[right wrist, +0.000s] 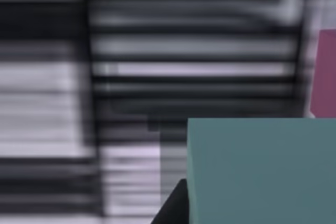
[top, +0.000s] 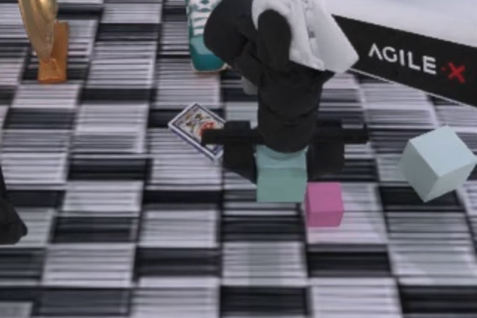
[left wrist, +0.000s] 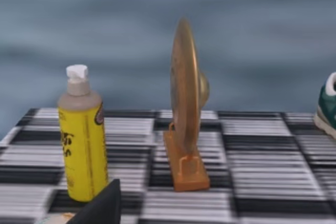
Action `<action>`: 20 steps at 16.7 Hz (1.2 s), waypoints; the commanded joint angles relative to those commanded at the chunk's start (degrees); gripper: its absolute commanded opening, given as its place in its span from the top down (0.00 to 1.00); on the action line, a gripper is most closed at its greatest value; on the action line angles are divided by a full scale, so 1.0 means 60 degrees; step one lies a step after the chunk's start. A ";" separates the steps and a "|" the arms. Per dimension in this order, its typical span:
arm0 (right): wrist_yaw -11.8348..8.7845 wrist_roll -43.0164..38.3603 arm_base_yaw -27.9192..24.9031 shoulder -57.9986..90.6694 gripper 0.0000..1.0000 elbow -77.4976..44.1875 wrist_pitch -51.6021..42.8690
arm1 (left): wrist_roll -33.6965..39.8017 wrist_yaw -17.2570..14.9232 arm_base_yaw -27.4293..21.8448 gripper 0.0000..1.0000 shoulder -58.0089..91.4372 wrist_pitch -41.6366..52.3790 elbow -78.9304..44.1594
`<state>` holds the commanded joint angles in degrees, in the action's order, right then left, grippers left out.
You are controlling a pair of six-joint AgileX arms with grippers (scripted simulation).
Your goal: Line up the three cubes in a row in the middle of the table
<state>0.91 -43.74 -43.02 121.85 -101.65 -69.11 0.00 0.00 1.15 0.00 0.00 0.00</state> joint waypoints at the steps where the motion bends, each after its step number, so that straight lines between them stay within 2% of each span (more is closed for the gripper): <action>1: -0.0014 -0.0004 0.0042 0.0044 1.00 -0.0036 0.0010 | 0.0000 0.0000 0.0000 0.00 0.0000 0.0000 0.0000; 4: 0.0000 0.0010 0.0026 0.0126 1.00 0.0276 0.0402 | 0.0000 0.0000 0.0000 0.00 0.0000 0.0000 0.0000; 10: 0.0006 -0.0024 -0.0012 0.0601 1.00 0.1609 0.2241 | 0.0000 0.0000 0.0000 0.00 0.0000 0.0000 0.0000; 14: 0.0006 -0.0026 -0.0018 0.0641 1.00 0.1698 0.2339 | 0.0000 0.0000 0.0000 0.00 0.0000 0.0000 0.0000; 20: 0.0006 -0.0026 -0.0018 0.0641 0.55 0.1698 0.2339 | 0.0000 0.0000 0.0000 0.00 0.0000 0.0000 0.0000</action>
<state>0.95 -43.90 -43.13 125.69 -91.47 -55.08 0.00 0.00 1.15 0.00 0.00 0.00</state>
